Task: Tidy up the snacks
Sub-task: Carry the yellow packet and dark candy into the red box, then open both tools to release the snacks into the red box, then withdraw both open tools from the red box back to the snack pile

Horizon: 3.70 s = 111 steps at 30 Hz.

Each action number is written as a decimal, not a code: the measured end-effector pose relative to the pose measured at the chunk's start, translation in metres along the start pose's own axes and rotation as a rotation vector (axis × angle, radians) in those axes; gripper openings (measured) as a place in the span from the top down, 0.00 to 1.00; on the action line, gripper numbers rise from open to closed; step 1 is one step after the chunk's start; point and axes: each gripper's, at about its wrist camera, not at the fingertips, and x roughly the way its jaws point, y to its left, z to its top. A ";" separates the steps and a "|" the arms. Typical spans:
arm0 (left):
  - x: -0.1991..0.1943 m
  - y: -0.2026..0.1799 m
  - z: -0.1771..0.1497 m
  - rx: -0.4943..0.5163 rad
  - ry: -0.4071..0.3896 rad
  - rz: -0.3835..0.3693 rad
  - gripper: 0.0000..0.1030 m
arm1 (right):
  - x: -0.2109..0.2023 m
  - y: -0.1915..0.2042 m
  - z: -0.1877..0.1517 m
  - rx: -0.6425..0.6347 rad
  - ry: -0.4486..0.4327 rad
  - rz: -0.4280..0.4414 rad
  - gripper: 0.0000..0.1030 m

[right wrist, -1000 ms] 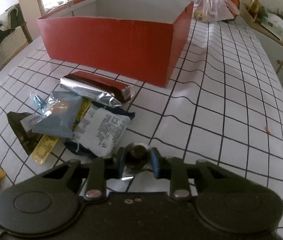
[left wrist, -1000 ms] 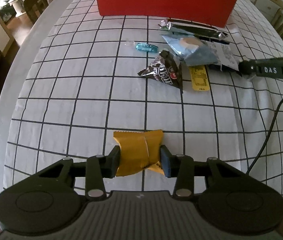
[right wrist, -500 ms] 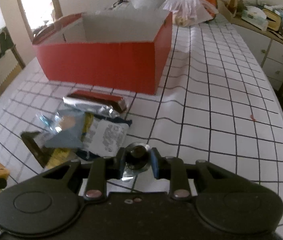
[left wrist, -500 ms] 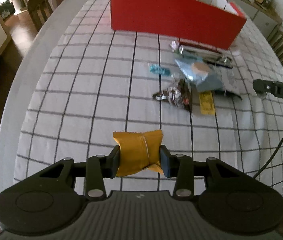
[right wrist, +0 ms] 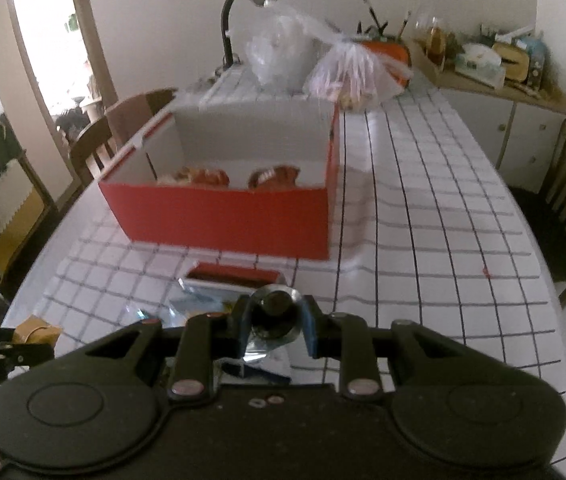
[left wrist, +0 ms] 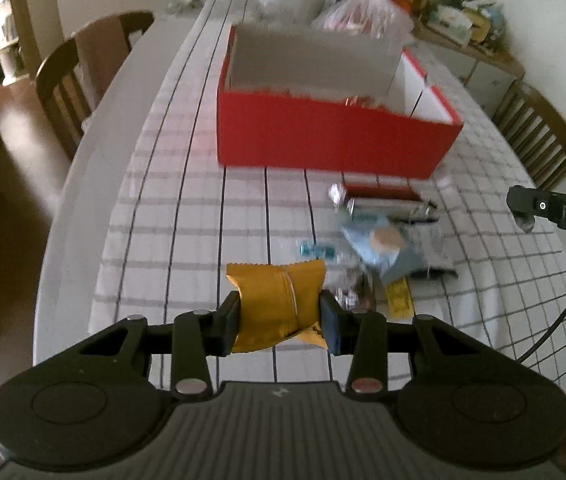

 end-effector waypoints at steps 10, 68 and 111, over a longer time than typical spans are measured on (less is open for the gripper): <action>-0.013 0.005 0.050 0.038 -0.075 -0.038 0.61 | -0.016 0.017 0.031 0.000 -0.067 -0.019 0.76; 0.206 -0.010 0.252 0.116 0.292 0.088 0.58 | 0.220 0.000 0.148 -0.016 0.283 0.008 0.72; 0.017 0.005 0.167 0.116 -0.114 -0.052 0.30 | 0.040 0.044 0.118 0.030 -0.024 0.086 0.12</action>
